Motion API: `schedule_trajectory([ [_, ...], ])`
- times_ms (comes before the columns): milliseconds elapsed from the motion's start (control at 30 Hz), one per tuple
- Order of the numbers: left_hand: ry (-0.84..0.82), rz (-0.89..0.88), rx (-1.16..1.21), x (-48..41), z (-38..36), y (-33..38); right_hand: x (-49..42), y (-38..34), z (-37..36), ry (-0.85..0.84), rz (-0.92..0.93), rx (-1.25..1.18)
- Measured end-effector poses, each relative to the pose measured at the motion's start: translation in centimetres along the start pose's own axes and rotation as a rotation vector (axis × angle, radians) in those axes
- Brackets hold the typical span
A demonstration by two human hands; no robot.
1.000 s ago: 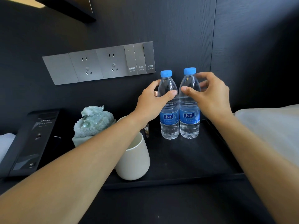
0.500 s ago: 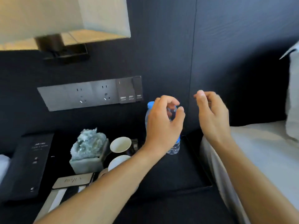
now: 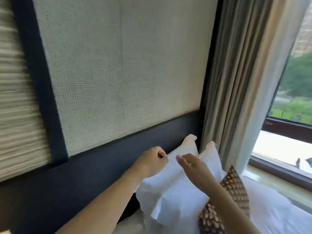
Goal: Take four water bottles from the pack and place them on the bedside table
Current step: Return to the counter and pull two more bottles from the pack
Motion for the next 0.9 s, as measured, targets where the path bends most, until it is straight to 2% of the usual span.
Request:
schedule_trajectory([
  [200,-0.149,-0.358,-0.050,4.9,-1.2,21.3,7.8,-6.2,20.5,0.269,-0.083,0.138],
  [400,-0.384,-0.620,-0.102,18.4,-10.9,36.3,26.8,-8.3,36.8,0.598,-0.233,0.296],
  [633,-0.699,-1.006,0.007,44.1,-25.9,51.8,58.8,-8.5,51.4,0.974,-0.583,0.431],
  [900,-1.065,-1.290,0.107,83.6,-40.9,63.0,102.0,-9.0,59.4,1.358,-0.951,0.453],
])
Point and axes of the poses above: each hand's wrist, its own x-axis away from the middle knuckle, its own z-axis out of the back of the hand, y = z × x, the point moved 4 cm from there along -x, towards the middle knuckle, and after that the axes turned 2 degrees about z, right-handed, at the moved point
